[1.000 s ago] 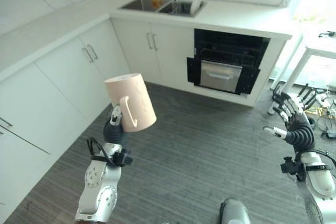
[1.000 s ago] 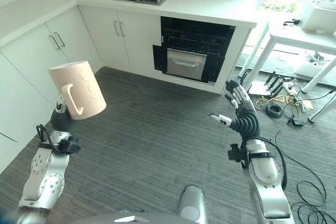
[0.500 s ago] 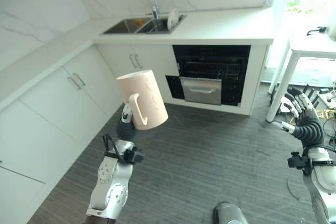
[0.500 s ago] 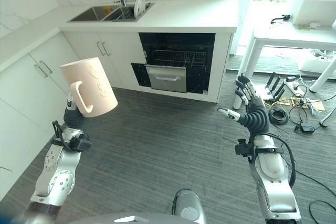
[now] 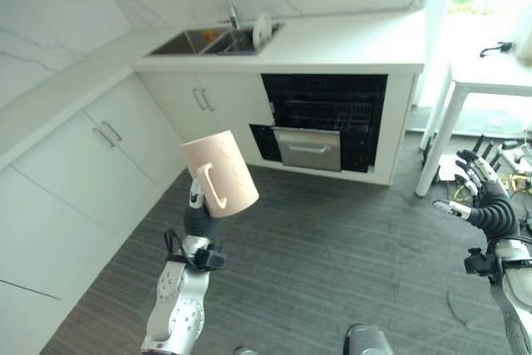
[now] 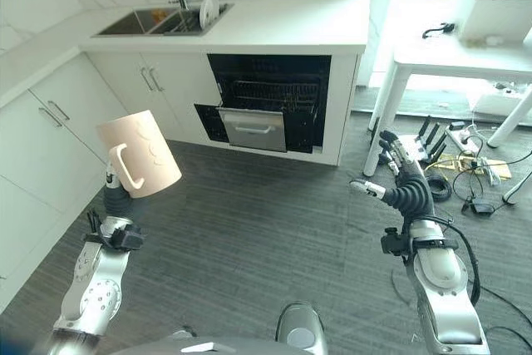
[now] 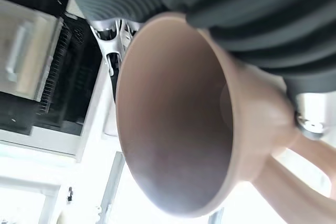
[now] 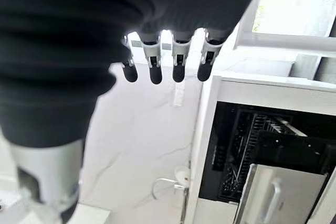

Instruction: Place the dishes in the dishwasher.

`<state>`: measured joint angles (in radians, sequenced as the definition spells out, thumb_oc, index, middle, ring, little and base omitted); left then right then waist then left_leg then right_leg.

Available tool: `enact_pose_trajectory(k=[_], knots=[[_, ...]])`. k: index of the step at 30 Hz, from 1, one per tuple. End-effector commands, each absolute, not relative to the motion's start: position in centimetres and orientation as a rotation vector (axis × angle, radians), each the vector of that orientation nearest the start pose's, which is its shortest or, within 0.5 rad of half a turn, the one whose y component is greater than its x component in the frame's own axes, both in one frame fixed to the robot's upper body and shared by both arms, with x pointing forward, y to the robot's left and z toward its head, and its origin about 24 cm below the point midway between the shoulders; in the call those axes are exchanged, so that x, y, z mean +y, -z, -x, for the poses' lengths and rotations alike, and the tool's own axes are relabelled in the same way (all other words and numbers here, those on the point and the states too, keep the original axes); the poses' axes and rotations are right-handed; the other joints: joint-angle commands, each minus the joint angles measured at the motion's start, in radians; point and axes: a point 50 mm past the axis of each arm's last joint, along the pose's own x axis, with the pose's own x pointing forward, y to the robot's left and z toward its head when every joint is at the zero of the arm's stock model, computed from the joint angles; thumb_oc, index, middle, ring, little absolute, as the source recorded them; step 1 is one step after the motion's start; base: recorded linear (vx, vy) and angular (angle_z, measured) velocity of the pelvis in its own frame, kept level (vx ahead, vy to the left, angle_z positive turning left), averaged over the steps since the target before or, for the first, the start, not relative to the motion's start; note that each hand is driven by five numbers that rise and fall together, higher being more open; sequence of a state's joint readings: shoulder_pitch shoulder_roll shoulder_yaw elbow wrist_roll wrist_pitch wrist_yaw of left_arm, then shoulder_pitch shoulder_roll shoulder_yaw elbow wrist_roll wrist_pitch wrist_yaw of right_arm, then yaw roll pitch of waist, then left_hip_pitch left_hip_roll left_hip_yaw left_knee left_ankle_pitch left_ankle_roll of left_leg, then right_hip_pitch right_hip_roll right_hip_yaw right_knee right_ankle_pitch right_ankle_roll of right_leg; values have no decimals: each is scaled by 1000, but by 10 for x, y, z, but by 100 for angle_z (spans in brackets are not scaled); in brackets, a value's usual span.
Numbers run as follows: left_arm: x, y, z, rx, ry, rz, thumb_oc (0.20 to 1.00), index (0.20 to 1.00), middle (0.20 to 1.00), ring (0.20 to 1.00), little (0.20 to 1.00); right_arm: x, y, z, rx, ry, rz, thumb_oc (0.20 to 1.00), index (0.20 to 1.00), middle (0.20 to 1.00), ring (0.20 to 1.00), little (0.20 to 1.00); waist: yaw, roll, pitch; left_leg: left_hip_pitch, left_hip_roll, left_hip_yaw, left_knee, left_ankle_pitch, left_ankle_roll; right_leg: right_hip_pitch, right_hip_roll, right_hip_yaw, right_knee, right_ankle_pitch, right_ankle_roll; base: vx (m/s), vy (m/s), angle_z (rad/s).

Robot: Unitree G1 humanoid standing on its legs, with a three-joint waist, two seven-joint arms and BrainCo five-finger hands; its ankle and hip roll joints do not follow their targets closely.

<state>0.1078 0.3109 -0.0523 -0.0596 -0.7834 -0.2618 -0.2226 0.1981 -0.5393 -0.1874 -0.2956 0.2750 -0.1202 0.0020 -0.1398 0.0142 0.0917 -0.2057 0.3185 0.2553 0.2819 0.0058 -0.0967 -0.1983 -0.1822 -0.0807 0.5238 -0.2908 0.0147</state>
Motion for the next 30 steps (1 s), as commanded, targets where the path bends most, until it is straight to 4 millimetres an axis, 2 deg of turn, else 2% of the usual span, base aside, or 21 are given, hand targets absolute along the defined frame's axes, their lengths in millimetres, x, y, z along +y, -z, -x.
enact_pose_trajectory(k=[1,4,7,8,10,12,13,14,15,16,17,19,22,24,26,27,30], knots=[[219,-111,-228,-466,170,400,200,200,200,200,200,-248,-147,-215,-396,8,292,1000,1000,1000,1000,1000,10,-13,-4,65,-59,1,18,-98,-30,138,-17,-120,-224,132,126,291,414,-22],[220,-119,-232,-481,171,356,200,200,200,200,200,-242,-143,-211,-396,1,282,1000,1000,1000,1000,1000,14,-19,-8,75,-106,7,18,-125,3,169,-48,-148,-224,194,145,248,365,1],[214,-127,-241,-494,181,331,200,200,200,200,200,-233,-138,-212,-400,1,261,1000,1000,1000,1000,1000,13,-7,-1,69,-153,-27,18,-148,52,201,-46,-185,-217,381,147,251,392,13],[212,-128,-242,-498,189,320,200,200,200,200,200,-232,-136,-211,-398,6,257,1000,1000,1000,1000,1000,12,-5,6,71,-166,-35,18,-153,64,189,-43,-178,-167,391,146,219,314,29],[210,-131,-242,-504,189,284,200,200,200,200,200,-232,-134,-210,-386,19,262,1000,1000,1000,1000,1000,17,0,13,74,-179,-35,18,-162,80,156,-39,-184,-60,400,144,174,219,20],[210,-131,-241,-496,180,264,200,200,200,200,200,-233,-129,-211,-351,33,265,1000,1000,1000,1000,1000,21,-3,19,85,-190,-30,18,-173,88,116,-43,-196,-19,411,141,168,133,-7],[212,-130,-240,-488,174,266,200,200,200,200,200,-234,-127,-211,-339,38,265,1000,1000,1000,1000,1000,22,-4,20,88,-191,-29,18,-173,87,107,-33,-199,-35,398,135,243,-17,-24],[215,-129,-238,-474,168,268,200,200,200,200,200,-240,-125,-210,-320,49,261,1000,1000,1000,1000,1000,26,-16,21,96,-190,-14,18,-177,79,129,16,-230,-177,371,126,219,-60,-32],[215,-129,-237,-473,167,267,200,200,200,200,200,-241,-125,-210,-319,49,260,1000,1000,1000,1000,1000,26,-19,20,97,-191,-11,18,-180,78,130,21,-238,-210,374,126,298,-131,-38],[216,-129,-237,-469,166,269,200,200,200,200,200,-245,-124,-208,-314,55,258,1000,1000,1000,1000,1000,25,-41,24,115,-210,-6,18,-207,74,96,10,-235,-224,320,137,159,-161,-41],[215,-129,-236,-464,165,272,200,200,200,200,200,-247,-124,-206,-313,59,254,1000,1000,1000,1000,1000,25,-66,27,123,-226,15,18,-215,79,29,-8,-228,-224,276,132,210,-195,-36],[212,-129,-235,-455,170,289,200,200,200,200,200,-249,-123,-203,-310,71,248,1000,1000,1000,1000,1000,13,-83,28,143,-252,10,18,-244,87,-74,-23,-175,-224,294,146,200,-179,-29],[207,-127,-235,-456,192,312,200,200,200,200,200,-250,-120,-198,-313,85,236,1000,1000,1000,1000,1000,-18,-77,44,175,-277,-28,18,-272,106,-184,6,-64,-224,323,142,292,-217,0],[205,-123,-235,-452,213,315,200,200,200,200,200,-252,-115,-193,-305,104,230,1000,1000,1000,1000,1000,-34,-80,40,180,-298,-47,18,-278,119,-181,27,-9,-224,316,143,329,-284,50],[206,-123,-235,-446,214,339,200,200,200,200,200,-252,-113,-194,-300,110,225,1000,1000,1000,1000,1000,-40,-76,33,205,-291,-24,18,-301,119,-147,26,-32,-224,324,152,317,-306,69],[206,-124,-236,-441,220,364,200,200,200,200,200,-251,-115,-197,-303,117,220,1000,1000,1000,1000,1000,-46,-78,21,218,-296,-9,18,-310,125,-128,36,-22,-224,328,152,287,-275,58],[205,-124,-236,-434,237,411,200,200,200,200,200,-249,-118,-202,-318,118,225,1000,1000,1000,1000,1000,-45,-64,10,258,-295,12,18,-320,125,-98,46,-48,-224,309,147,250,-227,26]])
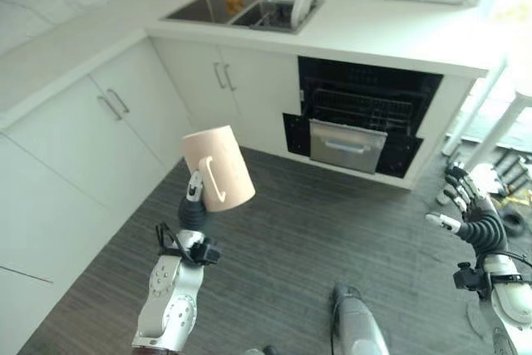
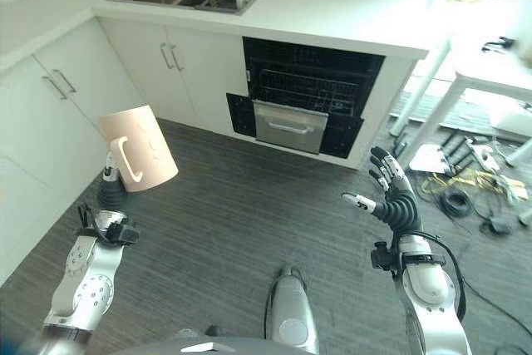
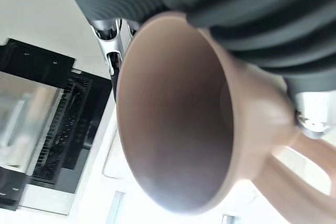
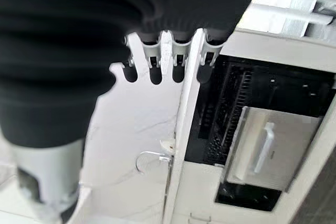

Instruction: Place the dishes in the dishwasher.

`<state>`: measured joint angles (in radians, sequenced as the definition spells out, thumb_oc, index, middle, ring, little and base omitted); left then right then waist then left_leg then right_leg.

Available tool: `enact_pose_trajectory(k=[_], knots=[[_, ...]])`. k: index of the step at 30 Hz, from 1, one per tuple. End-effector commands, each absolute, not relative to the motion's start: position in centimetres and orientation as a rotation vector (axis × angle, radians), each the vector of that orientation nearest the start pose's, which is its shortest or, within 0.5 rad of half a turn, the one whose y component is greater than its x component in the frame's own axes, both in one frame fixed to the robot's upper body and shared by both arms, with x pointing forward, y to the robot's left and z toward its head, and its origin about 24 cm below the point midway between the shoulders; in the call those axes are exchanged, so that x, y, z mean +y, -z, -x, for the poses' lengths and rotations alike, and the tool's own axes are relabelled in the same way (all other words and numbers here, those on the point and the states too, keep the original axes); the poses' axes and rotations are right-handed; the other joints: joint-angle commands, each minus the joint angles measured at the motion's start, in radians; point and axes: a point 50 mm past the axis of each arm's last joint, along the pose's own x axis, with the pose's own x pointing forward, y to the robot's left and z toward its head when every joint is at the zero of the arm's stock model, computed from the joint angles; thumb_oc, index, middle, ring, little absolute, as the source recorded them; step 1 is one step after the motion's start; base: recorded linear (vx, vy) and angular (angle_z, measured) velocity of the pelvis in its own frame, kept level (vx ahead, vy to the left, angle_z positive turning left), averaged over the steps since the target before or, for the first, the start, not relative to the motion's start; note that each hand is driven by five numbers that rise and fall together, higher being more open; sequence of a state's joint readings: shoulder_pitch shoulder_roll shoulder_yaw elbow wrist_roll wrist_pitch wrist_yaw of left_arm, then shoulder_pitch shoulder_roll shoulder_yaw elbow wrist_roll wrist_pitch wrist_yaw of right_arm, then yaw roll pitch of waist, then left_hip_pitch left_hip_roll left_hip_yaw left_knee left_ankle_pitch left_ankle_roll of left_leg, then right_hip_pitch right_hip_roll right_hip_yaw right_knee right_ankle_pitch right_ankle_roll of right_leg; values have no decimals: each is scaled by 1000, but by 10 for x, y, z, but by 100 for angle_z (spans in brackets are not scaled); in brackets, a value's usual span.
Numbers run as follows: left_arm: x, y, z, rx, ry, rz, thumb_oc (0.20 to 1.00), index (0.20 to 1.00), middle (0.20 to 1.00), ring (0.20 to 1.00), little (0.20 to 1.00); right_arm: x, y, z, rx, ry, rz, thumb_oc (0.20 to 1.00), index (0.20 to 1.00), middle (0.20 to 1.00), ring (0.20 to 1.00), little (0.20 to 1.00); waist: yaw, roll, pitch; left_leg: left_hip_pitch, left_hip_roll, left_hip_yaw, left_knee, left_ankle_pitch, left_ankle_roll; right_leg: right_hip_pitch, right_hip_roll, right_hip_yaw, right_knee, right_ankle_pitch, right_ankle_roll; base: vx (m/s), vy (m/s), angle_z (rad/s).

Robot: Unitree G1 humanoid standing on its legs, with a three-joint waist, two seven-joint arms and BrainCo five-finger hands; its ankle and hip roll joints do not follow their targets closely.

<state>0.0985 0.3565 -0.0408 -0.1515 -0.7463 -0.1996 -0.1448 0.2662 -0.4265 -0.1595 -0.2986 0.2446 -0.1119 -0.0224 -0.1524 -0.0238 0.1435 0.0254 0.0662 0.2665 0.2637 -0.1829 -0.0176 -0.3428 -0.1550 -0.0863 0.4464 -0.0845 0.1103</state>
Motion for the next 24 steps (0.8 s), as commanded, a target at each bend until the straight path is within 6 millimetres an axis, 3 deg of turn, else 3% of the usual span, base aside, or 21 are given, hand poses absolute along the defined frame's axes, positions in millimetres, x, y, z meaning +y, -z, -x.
enact_pose_trajectory(k=[1,3,4,5,6,10,12,14,16,18,22,23,24], knots=[[204,-123,-236,-429,239,446,200,200,200,200,200,-248,-121,-204,-326,115,232,1000,1000,1000,1000,1000,-34,-17,-47,55,-46,4,36,-127,39,53,31,-44,-146,94,40,309,-270,-16],[199,-120,-235,-420,254,481,200,200,200,200,200,-249,-121,-205,-322,117,253,1000,1000,1000,1000,1000,-32,8,-54,106,-45,13,36,27,-9,81,70,-46,-146,56,-2,330,-278,-17],[196,-119,-233,-419,264,493,200,200,200,200,200,-252,-122,-205,-316,123,253,1000,1000,1000,1000,1000,-22,2,-51,126,-67,21,36,174,-49,109,79,-33,-146,34,-26,296,-233,-9],[193,-118,-230,-424,276,504,200,200,200,200,200,-255,-124,-206,-317,117,246,1000,1000,1000,1000,1000,-15,0,-39,91,-65,33,115,261,-87,143,82,-25,-146,10,-48,264,-217,-12],[192,-117,-227,-433,289,506,200,200,200,200,200,-256,-124,-206,-317,120,258,1000,1000,1000,1000,1000,-4,-14,-21,-2,-25,61,191,277,-101,183,60,-43,-146,-9,-55,202,-114,-24],[197,-115,-225,-444,279,521,200,200,200,200,200,-256,-124,-210,-321,118,263,1000,1000,1000,1000,1000,3,-4,0,-30,12,102,36,169,-43,224,47,-57,-146,-43,-35,176,126,8],[203,-111,-222,-438,268,530,200,200,200,200,200,-256,-123,-207,-310,109,278,1000,1000,1000,1000,1000,0,26,-15,-150,105,2,36,80,-56,222,71,-47,-146,-53,-21,273,330,-12],[206,-108,-221,-437,264,540,200,200,200,200,200,-258,-125,-208,-306,111,294,1000,1000,1000,1000,1000,7,35,-30,-210,181,-55,36,153,-104,226,69,-40,-146,-64,-25,306,326,-22],[207,-104,-221,-443,262,550,200,200,200,200,200,-260,-129,-212,-311,113,312,1000,1000,1000,1000,1000,11,39,-34,-230,220,-58,36,165,-124,241,50,-56,-146,-77,-22,336,438,-42],[211,-102,-223,-458,255,552,200,200,200,200,200,-261,-136,-217,-323,120,335,1000,1000,1000,1000,1000,16,41,-39,-213,226,-33,36,131,-126,261,3,-81,-146,-85,1,394,589,-54],[211,-111,-232,-468,256,552,200,200,200,200,200,-263,-135,-210,-319,140,287,1000,1000,1000,1000,1000,7,29,-54,-178,171,-19,36,80,-98,289,-51,-88,-146,-62,46,247,372,-18],[209,-114,-233,-475,266,538,200,200,200,200,200,-263,-134,-209,-317,142,278,1000,1000,1000,1000,1000,5,25,-54,-174,159,-19,36,72,-90,294,-59,-92,-146,-48,50,245,338,-11],[205,-121,-237,-487,277,511,200,200,200,200,200,-259,-131,-207,-314,135,271,1000,1000,1000,1000,1000,2,19,-53,-166,135,-25,36,60,-75,303,-70,-98,-146,3,54,239,359,-8]])
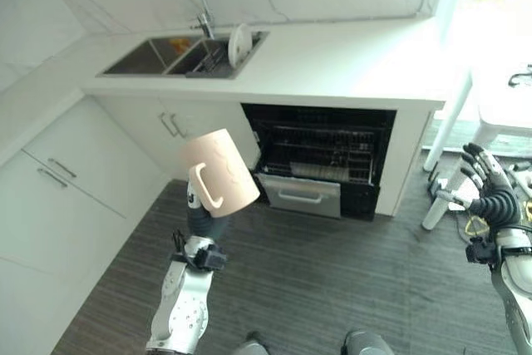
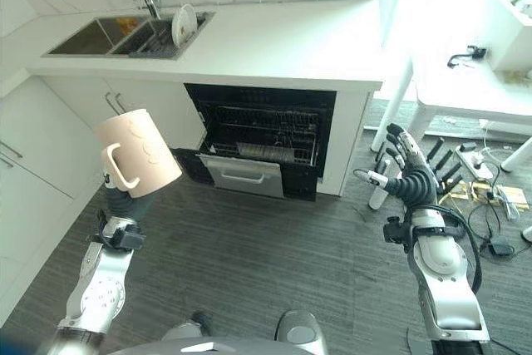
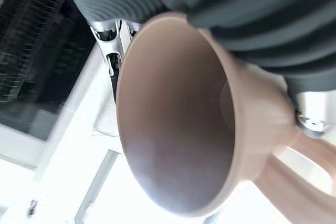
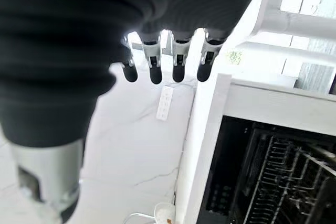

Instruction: Place the dishes in the dishwasher.

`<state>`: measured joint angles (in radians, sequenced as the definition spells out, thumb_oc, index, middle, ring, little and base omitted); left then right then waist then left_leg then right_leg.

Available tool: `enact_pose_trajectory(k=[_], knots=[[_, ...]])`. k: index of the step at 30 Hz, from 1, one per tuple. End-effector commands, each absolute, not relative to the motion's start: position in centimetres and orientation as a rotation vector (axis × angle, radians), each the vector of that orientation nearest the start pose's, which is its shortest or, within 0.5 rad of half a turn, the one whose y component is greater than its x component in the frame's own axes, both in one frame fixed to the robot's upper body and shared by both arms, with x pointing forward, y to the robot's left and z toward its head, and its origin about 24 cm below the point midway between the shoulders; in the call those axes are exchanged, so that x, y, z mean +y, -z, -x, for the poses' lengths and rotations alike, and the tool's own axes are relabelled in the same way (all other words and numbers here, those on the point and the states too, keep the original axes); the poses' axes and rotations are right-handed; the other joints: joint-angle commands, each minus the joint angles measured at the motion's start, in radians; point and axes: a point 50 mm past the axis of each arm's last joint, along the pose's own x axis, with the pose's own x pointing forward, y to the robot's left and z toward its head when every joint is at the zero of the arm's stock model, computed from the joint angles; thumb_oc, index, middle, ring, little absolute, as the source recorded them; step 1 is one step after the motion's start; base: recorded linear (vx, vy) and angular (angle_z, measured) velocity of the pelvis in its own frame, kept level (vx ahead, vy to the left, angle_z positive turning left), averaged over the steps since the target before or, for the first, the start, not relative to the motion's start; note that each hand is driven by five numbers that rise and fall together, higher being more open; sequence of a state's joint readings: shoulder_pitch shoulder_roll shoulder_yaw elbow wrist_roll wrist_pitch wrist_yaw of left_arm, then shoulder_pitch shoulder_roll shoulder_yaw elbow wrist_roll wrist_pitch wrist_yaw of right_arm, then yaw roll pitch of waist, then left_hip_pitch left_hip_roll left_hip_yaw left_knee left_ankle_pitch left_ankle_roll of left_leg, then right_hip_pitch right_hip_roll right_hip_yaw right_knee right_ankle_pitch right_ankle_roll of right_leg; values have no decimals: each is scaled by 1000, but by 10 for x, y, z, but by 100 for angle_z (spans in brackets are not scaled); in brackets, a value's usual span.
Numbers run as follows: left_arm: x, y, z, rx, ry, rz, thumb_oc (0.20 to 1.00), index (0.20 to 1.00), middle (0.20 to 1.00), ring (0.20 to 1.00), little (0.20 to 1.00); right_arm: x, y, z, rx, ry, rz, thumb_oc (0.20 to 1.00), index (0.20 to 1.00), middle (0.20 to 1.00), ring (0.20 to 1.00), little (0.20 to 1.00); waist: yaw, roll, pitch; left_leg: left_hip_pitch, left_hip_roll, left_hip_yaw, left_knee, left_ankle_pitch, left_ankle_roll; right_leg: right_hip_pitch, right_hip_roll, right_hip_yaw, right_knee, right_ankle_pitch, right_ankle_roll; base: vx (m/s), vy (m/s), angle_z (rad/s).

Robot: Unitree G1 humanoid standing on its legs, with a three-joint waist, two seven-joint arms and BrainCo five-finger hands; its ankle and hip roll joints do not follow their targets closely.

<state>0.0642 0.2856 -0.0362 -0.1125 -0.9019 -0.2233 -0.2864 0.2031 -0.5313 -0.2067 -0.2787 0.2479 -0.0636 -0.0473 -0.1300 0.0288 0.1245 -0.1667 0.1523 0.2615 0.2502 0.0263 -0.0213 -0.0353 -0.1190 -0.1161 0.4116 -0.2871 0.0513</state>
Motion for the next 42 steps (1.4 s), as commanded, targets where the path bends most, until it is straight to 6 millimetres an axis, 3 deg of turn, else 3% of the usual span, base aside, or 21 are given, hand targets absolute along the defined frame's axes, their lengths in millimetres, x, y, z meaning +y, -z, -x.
enact_pose_trajectory(k=[1,5,8,10,11,13,14,16,19,22,28,30,32,34,35,36,39,42], knots=[[202,-125,-240,-492,283,498,200,200,200,200,200,-255,-129,-207,-310,120,272,1000,1000,1000,1000,1000,-22,-35,-35,22,34,-27,50,-152,-57,-3,-107,-79,-112,257,113,247,362,7],[196,-133,-243,-500,317,474,200,200,200,200,200,-248,-125,-207,-292,90,275,1000,1000,1000,1000,1000,-15,-28,-30,25,8,-24,50,-175,-17,28,-97,-136,-99,392,120,195,273,8],[197,-134,-241,-500,311,450,200,200,200,200,200,-244,-121,-210,-279,79,266,1000,1000,1000,1000,1000,8,-27,-20,34,-1,-6,50,-190,-3,-16,-114,-203,9,409,116,149,148,-15],[197,-134,-240,-494,308,447,200,200,200,200,200,-243,-119,-212,-264,75,268,1000,1000,1000,1000,1000,13,-33,-13,45,-6,2,50,-196,-3,-21,-68,-199,-31,371,109,158,8,-31],[197,-133,-239,-486,316,450,200,200,200,200,200,-244,-120,-212,-270,50,285,1000,1000,1000,1000,1000,10,-44,-12,48,-20,-2,50,-193,-6,-16,-5,-190,-112,314,92,171,-63,-37],[196,-133,-239,-480,327,452,200,200,200,200,200,-247,-123,-211,-275,35,327,1000,1000,1000,1000,1000,10,-74,-18,57,-59,-4,50,-217,-6,-93,-11,-161,-112,205,88,196,-92,-15],[195,-133,-239,-479,330,452,200,200,200,200,200,-248,-123,-210,-273,30,324,1000,1000,1000,1000,1000,9,-83,-18,57,-68,10,50,-218,2,-136,-22,-159,-112,207,85,250,-160,-9],[192,-132,-238,-481,329,451,200,200,200,200,200,-250,-120,-209,-265,43,305,1000,1000,1000,1000,1000,-14,-96,-16,80,-103,-5,50,-255,14,-252,-40,-71,-112,285,100,236,-192,-7],[191,-131,-238,-477,340,458,200,200,200,200,200,-251,-116,-202,-269,48,296,1000,1000,1000,1000,1000,-48,-94,-14,109,-119,-22,50,-282,32,-295,-13,15,-112,308,106,265,-202,36],[189,-133,-239,-488,348,472,200,200,200,200,200,-249,-115,-203,-274,51,296,1000,1000,1000,1000,1000,-55,-86,-24,149,-103,19,50,-311,38,-256,-16,-18,-112,290,112,305,-300,43],[186,-137,-237,-514,371,491,200,200,200,200,200,-247,-120,-209,-292,68,292,1000,1000,1000,1000,1000,-57,-65,-44,206,-103,61,50,-328,37,-214,-2,-45,-112,253,89,192,-178,26],[185,-137,-236,-513,377,495,200,200,200,200,200,-249,-119,-209,-284,72,295,1000,1000,1000,1000,1000,-58,-53,-47,232,-103,70,50,-293,24,-200,14,-50,-112,237,71,233,-201,11],[184,-136,-235,-508,380,502,200,200,200,200,200,-251,-120,-209,-284,74,295,1000,1000,1000,1000,1000,-58,-45,-45,262,-105,76,50,-208,-3,-184,35,-51,-112,218,47,212,-186,-12],[181,-134,-232,-508,390,505,200,200,200,200,200,-255,-122,-207,-285,78,303,1000,1000,1000,1000,1000,-44,-49,-33,282,-134,67,50,-22,-62,-146,48,-37,-112,187,15,220,-156,-6],[180,-133,-231,-510,397,505,200,200,200,200,200,-257,-123,-208,-284,83,312,1000,1000,1000,1000,1000,-35,-60,-26,247,-137,78,86,36,-81,-130,40,-27,-112,178,8,159,-103,1],[180,-132,-230,-510,402,506,200,200,200,200,200,-258,-123,-208,-283,89,317,1000,1000,1000,1000,1000,-32,-64,-19,213,-125,84,109,45,-86,-117,35,-30,-112,172,6,116,-33,0],[179,-131,-231,-510,406,512,200,200,200,200,200,-260,-123,-211,-274,103,323,1000,1000,1000,1000,1000,-38,-62,1,182,-95,115,50,-34,-49,-87,31,-26,-112,158,20,152,105,7],[184,-130,-229,-511,407,513,200,200,200,200,200,-261,-122,-211,-271,110,333,1000,1000,1000,1000,1000,-41,-41,2,84,-3,76,50,-124,-38,-81,44,-27,-112,149,34,131,239,23]])
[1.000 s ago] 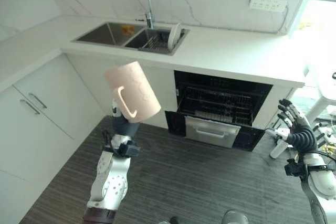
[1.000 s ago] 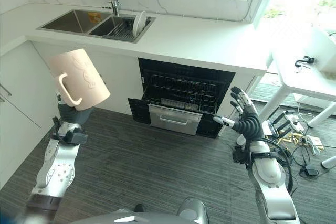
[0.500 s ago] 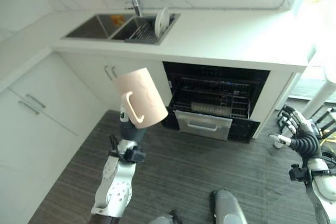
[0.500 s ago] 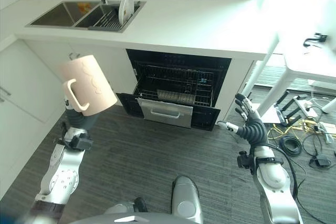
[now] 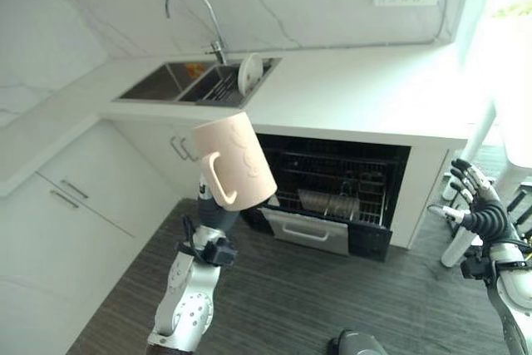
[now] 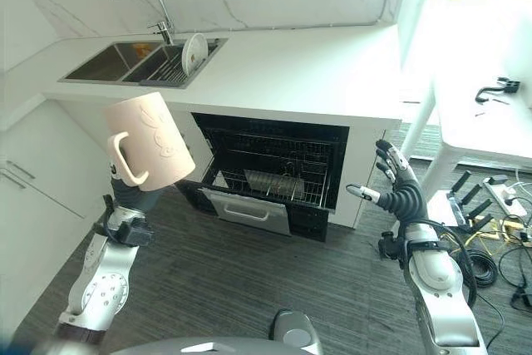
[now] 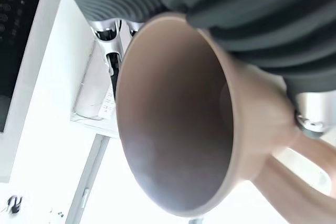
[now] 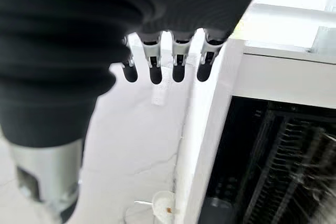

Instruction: Place the dishes in the dishwasher.

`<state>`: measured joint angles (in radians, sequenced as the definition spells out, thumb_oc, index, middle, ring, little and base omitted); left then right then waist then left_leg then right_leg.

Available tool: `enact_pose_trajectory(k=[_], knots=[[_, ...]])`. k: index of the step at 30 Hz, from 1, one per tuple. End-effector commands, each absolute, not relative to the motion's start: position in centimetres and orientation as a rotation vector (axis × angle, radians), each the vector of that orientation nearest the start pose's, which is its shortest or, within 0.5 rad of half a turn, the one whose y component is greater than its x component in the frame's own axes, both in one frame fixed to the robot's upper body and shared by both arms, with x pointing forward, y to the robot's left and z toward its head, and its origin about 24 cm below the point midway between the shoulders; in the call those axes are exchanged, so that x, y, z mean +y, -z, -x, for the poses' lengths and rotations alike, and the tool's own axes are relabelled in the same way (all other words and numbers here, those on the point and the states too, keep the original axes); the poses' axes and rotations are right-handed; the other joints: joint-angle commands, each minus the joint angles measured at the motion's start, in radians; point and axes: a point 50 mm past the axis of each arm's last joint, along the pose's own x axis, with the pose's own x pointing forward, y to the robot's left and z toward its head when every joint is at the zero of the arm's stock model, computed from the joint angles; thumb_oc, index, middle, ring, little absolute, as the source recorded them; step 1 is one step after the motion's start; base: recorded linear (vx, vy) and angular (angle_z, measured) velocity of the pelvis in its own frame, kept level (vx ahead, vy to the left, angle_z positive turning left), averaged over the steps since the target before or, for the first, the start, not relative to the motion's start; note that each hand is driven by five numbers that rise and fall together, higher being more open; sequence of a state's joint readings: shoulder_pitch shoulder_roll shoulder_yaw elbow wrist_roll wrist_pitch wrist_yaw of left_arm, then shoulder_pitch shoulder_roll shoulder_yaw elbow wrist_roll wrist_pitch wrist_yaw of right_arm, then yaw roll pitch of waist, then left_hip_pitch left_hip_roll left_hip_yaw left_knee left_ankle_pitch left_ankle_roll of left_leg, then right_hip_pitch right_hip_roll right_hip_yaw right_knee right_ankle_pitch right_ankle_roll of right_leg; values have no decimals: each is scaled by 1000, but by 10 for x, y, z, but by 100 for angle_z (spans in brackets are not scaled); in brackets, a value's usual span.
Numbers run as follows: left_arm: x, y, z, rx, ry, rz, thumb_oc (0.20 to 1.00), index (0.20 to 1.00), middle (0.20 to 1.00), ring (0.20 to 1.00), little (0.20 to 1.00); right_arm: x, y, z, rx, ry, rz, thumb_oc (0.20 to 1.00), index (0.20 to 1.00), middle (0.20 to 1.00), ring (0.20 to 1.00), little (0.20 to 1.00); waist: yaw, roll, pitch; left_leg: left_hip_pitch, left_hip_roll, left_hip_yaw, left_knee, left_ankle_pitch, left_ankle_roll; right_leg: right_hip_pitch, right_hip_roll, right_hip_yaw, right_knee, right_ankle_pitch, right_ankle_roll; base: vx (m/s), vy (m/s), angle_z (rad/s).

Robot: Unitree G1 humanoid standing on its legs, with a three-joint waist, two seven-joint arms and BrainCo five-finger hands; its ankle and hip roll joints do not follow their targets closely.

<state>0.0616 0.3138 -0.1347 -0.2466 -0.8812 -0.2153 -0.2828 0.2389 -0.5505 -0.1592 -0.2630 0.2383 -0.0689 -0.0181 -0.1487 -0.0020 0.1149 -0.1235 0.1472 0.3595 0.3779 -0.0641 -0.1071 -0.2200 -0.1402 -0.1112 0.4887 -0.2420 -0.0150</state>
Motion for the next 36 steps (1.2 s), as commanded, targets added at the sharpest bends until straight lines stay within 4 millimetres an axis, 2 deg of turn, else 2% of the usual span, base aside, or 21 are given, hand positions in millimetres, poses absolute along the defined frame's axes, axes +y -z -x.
enact_pose_trajectory(k=[1,4,5,6,8,9,10,12,13,14,16,17,18,20,22,24,25,26,32,34,36], knots=[[186,-129,-228,-511,399,515,200,200,200,200,200,-262,-123,-210,-270,108,340,1000,1000,1000,1000,1000,-22,-7,6,10,37,-59,-78,-30,33,103,66,-24,-189,99,103,226,295,22],[192,-124,-229,-509,364,555,200,200,200,200,200,-264,-130,-213,-289,109,371,1000,1000,1000,1000,1000,-13,2,-10,-63,145,-163,-78,54,-31,107,48,-6,-189,91,103,290,419,-15],[194,-118,-230,-506,356,580,200,200,200,200,200,-266,-137,-218,-307,114,383,1000,1000,1000,1000,1000,-15,8,-13,-62,176,-160,-78,53,-44,117,32,-6,-189,82,107,375,579,-47],[196,-117,-231,-509,359,581,200,200,200,200,200,-267,-140,-221,-312,117,389,1000,1000,1000,1000,1000,-18,8,-14,-48,178,-138,-78,29,-44,120,19,-6,-189,81,113,342,522,-65],[195,-117,-232,-511,357,576,200,200,200,200,200,-267,-143,-220,-314,115,390,1000,1000,1000,1000,1000,-22,11,-15,-37,169,-129,-78,5,-44,125,-13,-10,-189,90,133,322,558,-68],[194,-120,-234,-515,359,574,200,200,200,200,200,-266,-142,-215,-312,105,373,1000,1000,1000,1000,1000,-26,2,-17,-12,134,-121,-78,-27,-31,144,-58,-15,-189,101,172,350,665,-32],[192,-123,-236,-520,363,558,200,200,200,200,200,-264,-142,-212,-315,99,357,1000,1000,1000,1000,1000,-27,-2,-22,-13,120,-120,-78,-34,-23,133,-73,-17,-189,120,181,390,696,-3],[191,-130,-242,-508,361,518,200,200,200,200,200,-257,-134,-206,-305,77,338,1000,1000,1000,1000,1000,-23,-22,-27,-6,60,-116,-78,-72,12,137,-128,-48,-189,233,196,333,580,-15],[191,-133,-243,-501,362,501,200,200,200,200,200,-252,-131,-206,-299,68,330,1000,1000,1000,1000,1000,-11,-26,-29,-3,40,-99,-78,-89,36,153,-144,-96,-189,291,199,291,496,-22],[189,-136,-241,-511,378,467,200,200,200,200,200,-248,-129,-207,-297,66,317,1000,1000,1000,1000,1000,4,-26,-27,-2,33,-82,-78,-100,53,169,-153,-150,-189,344,205,253,422,-30],[185,-139,-240,-514,399,413,200,200,200,200,200,-240,-125,-211,-290,60,305,1000,1000,1000,1000,1000,26,-15,-17,5,39,-56,-78,-112,71,206,-141,-231,-189,385,211,176,273,-45],[184,-139,-240,-513,398,403,200,200,200,200,200,-238,-123,-213,-284,57,304,1000,1000,1000,1000,1000,28,-12,-15,6,41,-52,-78,-115,75,200,-129,-240,-176,388,209,120,129,-34],[184,-140,-241,-513,402,402,200,200,200,200,200,-238,-123,-215,-278,60,305,1000,1000,1000,1000,1000,24,-13,-11,6,36,-50,-78,-114,77,183,-85,-225,-189,338,196,82,31,-29],[183,-142,-241,-520,410,397,200,200,200,200,200,-242,-123,-215,-278,65,313,1000,1000,1000,1000,1000,29,-31,-11,7,6,-48,-78,-119,78,145,-55,-214,-189,250,176,95,-54,-18],[182,-143,-239,-517,413,396,200,200,200,200,200,-247,-125,-214,-291,77,315,1000,1000,1000,1000,1000,36,-51,-14,16,-18,-39,-78,-138,79,72,-86,-185,-189,197,172,181,-208,-21],[182,-140,-236,-507,396,419,200,200,200,200,200,-244,-123,-211,-291,93,334,1000,1000,1000,1000,1000,10,-56,-14,45,-43,-55,-78,-177,88,-26,-79,-81,-189,239,187,280,-343,-67],[183,-140,-235,-510,391,418,200,200,200,200,200,-242,-123,-210,-296,89,331,1000,1000,1000,1000,1000,2,-54,-13,58,-44,-55,-78,-188,92,-51,-77,-64,-189,256,187,269,-403,-32],[185,-140,-234,-514,392,419,200,200,200,200,200,-243,-122,-210,-297,92,332,1000,1000,1000,1000,1000,-4,-52,-14,68,-38,-49,-78,-193,95,-50,-64,-52,-189,242,189,180,-332,9],[181,-141,-237,-521,404,485,200,200,200,200,200,-247,-126,-218,-298,136,342,1000,1000,1000,1000,1000,-12,-36,-36,121,-7,-6,-78,-192,86,-2,-14,-69,-189,175,159,189,-329,55],[179,-141,-236,-524,412,488,200,200,200,200,200,-250,-128,-218,-294,147,344,1000,1000,1000,1000,1000,-12,-31,-32,152,-6,5,-78,-153,74,13,8,-62,-189,160,139,203,-299,44],[177,-140,-234,-525,412,497,200,200,200,200,200,-254,-128,-219,-285,152,356,1000,1000,1000,1000,1000,-4,-32,-22,184,-17,7,-78,-27,41,41,33,-51,-189,133,105,220,-293,17]])
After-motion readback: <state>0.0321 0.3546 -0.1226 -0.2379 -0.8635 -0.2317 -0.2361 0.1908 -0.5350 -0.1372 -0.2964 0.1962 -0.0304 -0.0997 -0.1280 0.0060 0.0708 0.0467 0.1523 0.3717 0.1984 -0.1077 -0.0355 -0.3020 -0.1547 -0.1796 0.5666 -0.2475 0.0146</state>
